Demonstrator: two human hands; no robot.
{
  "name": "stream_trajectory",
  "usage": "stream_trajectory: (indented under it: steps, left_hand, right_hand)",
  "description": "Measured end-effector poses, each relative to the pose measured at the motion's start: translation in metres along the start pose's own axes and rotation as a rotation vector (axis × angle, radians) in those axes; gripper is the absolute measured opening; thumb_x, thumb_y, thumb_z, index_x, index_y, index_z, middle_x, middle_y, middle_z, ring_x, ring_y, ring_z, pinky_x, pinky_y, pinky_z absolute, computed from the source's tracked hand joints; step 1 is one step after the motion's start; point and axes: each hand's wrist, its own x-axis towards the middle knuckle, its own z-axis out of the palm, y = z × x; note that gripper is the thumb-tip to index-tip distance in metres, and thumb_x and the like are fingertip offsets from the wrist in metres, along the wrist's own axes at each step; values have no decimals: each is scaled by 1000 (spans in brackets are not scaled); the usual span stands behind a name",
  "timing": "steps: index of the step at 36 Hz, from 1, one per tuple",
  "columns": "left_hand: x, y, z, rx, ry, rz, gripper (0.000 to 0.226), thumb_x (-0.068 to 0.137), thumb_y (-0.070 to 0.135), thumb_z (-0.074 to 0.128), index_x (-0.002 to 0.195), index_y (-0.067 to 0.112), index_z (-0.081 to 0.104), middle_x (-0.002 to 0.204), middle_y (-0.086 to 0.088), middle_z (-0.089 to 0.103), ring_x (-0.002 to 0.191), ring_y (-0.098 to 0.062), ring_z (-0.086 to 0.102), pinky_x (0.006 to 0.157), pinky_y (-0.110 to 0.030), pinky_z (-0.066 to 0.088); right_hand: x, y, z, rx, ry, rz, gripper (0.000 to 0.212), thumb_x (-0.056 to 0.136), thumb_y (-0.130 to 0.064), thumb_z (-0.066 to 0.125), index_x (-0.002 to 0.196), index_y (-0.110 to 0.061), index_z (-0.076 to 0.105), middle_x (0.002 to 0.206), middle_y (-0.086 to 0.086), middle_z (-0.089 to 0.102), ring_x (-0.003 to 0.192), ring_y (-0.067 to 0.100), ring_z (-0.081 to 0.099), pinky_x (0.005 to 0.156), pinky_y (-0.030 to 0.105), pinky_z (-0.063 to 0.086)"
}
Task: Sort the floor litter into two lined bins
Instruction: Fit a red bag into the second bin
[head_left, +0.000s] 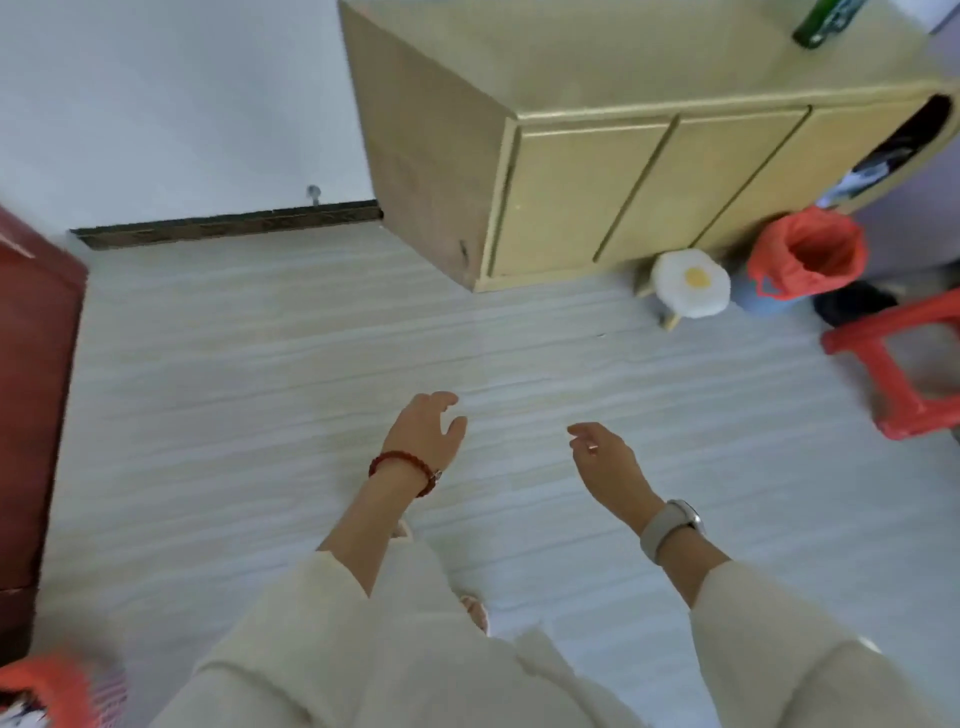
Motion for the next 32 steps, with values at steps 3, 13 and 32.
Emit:
stream_trajectory:
  steps: [3, 13, 32]
  left_hand:
    - [29, 52, 33, 73, -104, 70, 38, 93, 28, 49, 129, 16, 48, 132, -5, 48, 118, -20, 49, 101, -31, 40]
    - [178, 228, 133, 241, -331, 261, 37, 93, 27, 49, 128, 15, 49, 130, -6, 49, 116, -20, 51, 96, -31, 42]
    - [423, 623, 336, 405, -492, 522, 32, 91, 20, 50, 123, 14, 52, 128, -8, 51, 111, -25, 54, 93, -30, 42]
  right_hand:
    - [16, 38, -40, 85, 77, 97, 29, 96, -13, 40, 122, -12, 54, 121, 10, 58, 83, 24, 57, 66, 23, 38]
    - [104, 125, -176, 333, 282, 337, 31, 96, -15, 39, 124, -15, 53, 115, 6, 56, 81, 20, 56, 58, 22, 42]
    - [312, 272, -497, 563, 593, 594, 32, 95, -11, 35, 122, -12, 54, 111, 11, 63, 93, 29, 63, 63, 25, 42]
